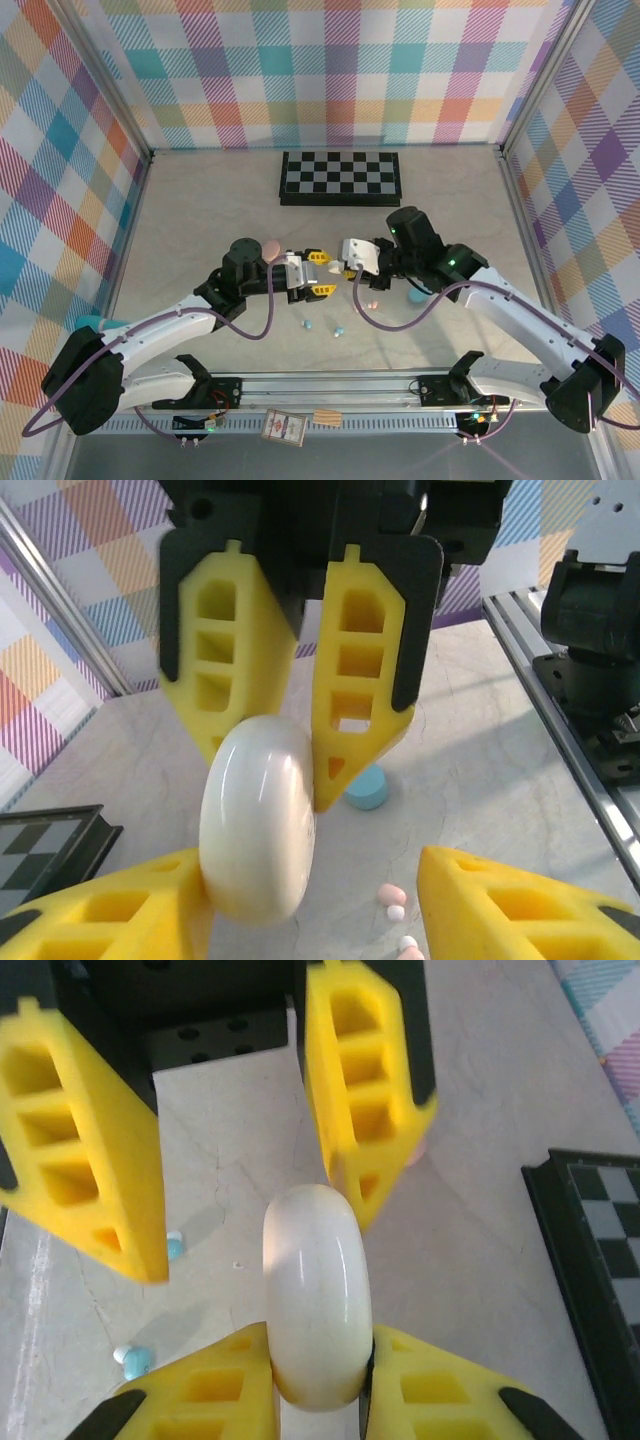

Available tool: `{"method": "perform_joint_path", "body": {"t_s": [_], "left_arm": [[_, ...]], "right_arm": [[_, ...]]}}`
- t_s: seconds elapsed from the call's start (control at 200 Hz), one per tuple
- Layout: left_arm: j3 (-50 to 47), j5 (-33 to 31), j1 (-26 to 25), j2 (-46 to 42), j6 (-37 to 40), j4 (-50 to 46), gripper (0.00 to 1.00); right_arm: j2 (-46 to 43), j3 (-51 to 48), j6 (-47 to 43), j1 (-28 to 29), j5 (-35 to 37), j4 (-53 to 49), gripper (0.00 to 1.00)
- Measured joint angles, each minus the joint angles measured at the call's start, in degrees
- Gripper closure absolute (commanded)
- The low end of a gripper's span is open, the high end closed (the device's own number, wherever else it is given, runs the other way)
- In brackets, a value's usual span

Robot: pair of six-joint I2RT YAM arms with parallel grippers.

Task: Insert wireless bluetooth earbuds into charging case

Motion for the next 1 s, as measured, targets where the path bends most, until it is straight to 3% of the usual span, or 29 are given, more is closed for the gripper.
{"method": "perform_joint_path", "body": {"t_s": [0.275,0.39,0.655,1.0], "left_arm": [[-9.14,-11.72,-0.02,-4.94,-3.21,4.24,0.32],[-10.12,-18.73,-0.02,-5.92,-3.72,3.43,0.0],[-10.1,-32.06,0.0,-8.07,-5.77,-1.55,0.0],[-7.52,-42.21,0.0,-10.95,-10.16,-12.72,0.0]], "right_arm": [[-0.2,-8.33,16.57,-7.54,-1.2,9.84,0.82],[4.94,-9.84,28.0,-10.23,-1.33,15.39,0.82],[23.76,-7.54,50.71,-11.26,-0.94,23.08,0.8],[46.77,9.55,62.9,-14.58,-4.24,25.0,0.77]]}}
